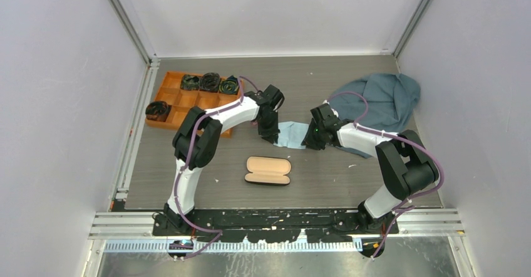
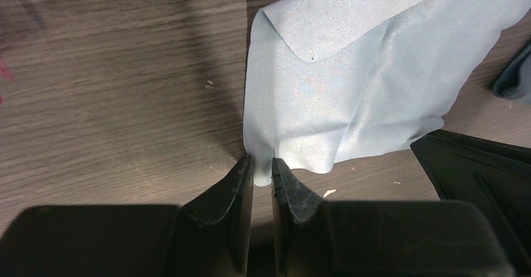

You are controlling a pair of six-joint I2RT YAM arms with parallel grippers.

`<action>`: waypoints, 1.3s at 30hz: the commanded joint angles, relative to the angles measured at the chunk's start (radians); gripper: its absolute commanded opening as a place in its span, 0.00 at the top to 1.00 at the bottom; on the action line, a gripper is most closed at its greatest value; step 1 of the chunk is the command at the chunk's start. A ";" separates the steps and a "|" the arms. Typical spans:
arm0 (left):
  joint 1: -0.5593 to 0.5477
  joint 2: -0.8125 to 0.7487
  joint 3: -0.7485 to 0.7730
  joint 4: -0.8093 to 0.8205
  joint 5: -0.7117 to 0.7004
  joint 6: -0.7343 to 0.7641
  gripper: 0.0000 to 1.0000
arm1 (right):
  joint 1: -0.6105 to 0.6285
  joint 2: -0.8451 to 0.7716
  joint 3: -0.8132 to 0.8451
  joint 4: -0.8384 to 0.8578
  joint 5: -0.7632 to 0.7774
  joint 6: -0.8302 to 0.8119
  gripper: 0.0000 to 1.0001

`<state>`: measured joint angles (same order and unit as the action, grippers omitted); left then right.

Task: Organize the sunglasses
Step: Adjust the glasses cleaning cloth at the center of the board.

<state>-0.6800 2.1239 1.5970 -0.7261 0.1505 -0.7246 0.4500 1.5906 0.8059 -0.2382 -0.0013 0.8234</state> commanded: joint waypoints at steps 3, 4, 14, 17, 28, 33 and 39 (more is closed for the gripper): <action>-0.006 0.001 -0.013 -0.004 -0.025 -0.016 0.87 | -0.002 -0.014 -0.013 0.013 0.033 0.003 0.71; -0.006 -0.001 -0.011 -0.004 -0.029 -0.017 0.89 | -0.003 -0.016 -0.015 0.013 0.033 0.004 0.71; -0.006 -0.017 -0.012 0.004 -0.032 -0.019 0.99 | -0.002 -0.071 -0.023 -0.004 0.050 0.003 0.63; -0.006 -0.019 -0.015 0.009 -0.023 -0.021 0.99 | -0.002 -0.080 -0.033 -0.009 0.061 0.002 0.61; -0.006 -0.017 -0.014 0.010 -0.013 -0.020 0.99 | 0.048 -0.020 -0.030 0.016 0.067 0.010 0.63; -0.006 -0.016 -0.014 0.010 -0.009 -0.019 0.99 | 0.048 -0.008 -0.017 0.017 0.065 0.005 0.69; -0.006 -0.018 -0.015 0.009 -0.006 -0.019 1.00 | 0.047 0.013 0.002 0.016 0.065 -0.008 0.76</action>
<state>-0.6807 2.1239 1.5929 -0.7254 0.1432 -0.7345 0.4919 1.5723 0.7822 -0.2188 0.0433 0.8234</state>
